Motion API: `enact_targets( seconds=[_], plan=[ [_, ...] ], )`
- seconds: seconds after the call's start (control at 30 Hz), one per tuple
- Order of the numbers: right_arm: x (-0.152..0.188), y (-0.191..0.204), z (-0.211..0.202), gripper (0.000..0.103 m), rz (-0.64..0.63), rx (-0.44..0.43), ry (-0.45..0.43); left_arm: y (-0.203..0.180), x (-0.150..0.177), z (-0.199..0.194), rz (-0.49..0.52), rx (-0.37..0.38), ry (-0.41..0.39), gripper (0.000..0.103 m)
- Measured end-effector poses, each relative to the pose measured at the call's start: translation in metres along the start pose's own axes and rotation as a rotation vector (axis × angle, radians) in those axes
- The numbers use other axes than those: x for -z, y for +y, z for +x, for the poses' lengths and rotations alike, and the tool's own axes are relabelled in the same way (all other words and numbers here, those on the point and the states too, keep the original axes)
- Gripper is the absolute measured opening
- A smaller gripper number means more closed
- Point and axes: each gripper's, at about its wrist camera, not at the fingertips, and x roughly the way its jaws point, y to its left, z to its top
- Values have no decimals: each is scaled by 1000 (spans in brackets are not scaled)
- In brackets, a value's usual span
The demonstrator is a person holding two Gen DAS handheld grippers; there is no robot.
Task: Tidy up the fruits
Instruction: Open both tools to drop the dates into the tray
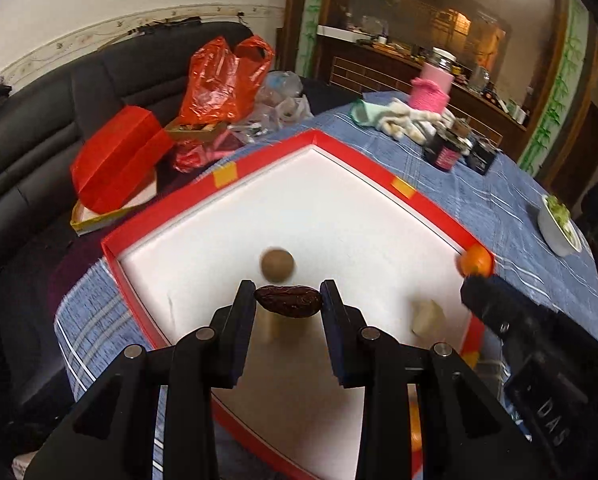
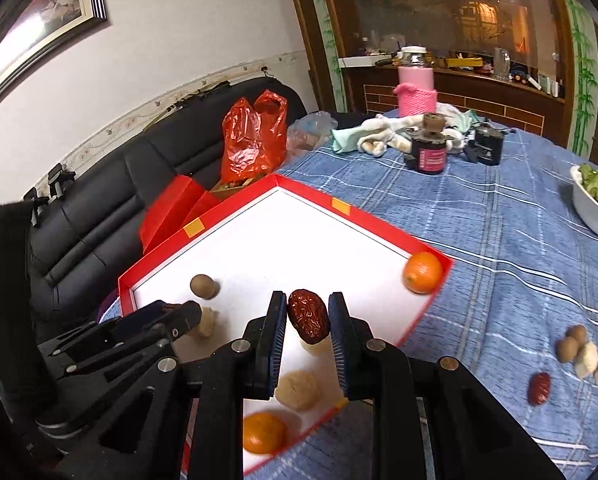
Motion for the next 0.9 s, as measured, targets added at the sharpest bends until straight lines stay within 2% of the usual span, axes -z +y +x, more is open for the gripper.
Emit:
enact_targets(
  seconds=[0.3, 0.57, 0.7, 0.73, 0.77, 0.83, 0.87, 0.9],
  plan=[
    [-4, 9, 22, 21, -7, -31, 28, 8, -4, 17, -27, -78, 23, 31],
    [-4, 5, 26, 22, 5, -28, 27, 4, -4, 20, -18, -92, 32, 31],
    [-5, 6, 36, 25, -5, -18, 64, 5, -5, 24, -29, -61, 78, 33],
    [-5, 7, 37, 29, -8, -16, 66, 5, -5, 24, -34, -65, 86, 41],
    [-5, 9, 36, 40, -9, -6, 58, 6, -5, 24, -42, -74, 88, 54],
    [-4, 5, 31, 43, 8, 5, 49, 9, -3, 19, -62, -91, 65, 71],
    [-4, 2, 27, 49, 19, -3, 47, 10, -2, 15, -74, -94, 43, 76],
    [-4, -1, 20, 57, 27, -3, 35, 9, 0, 12, -79, -96, 29, 77]
  ],
)
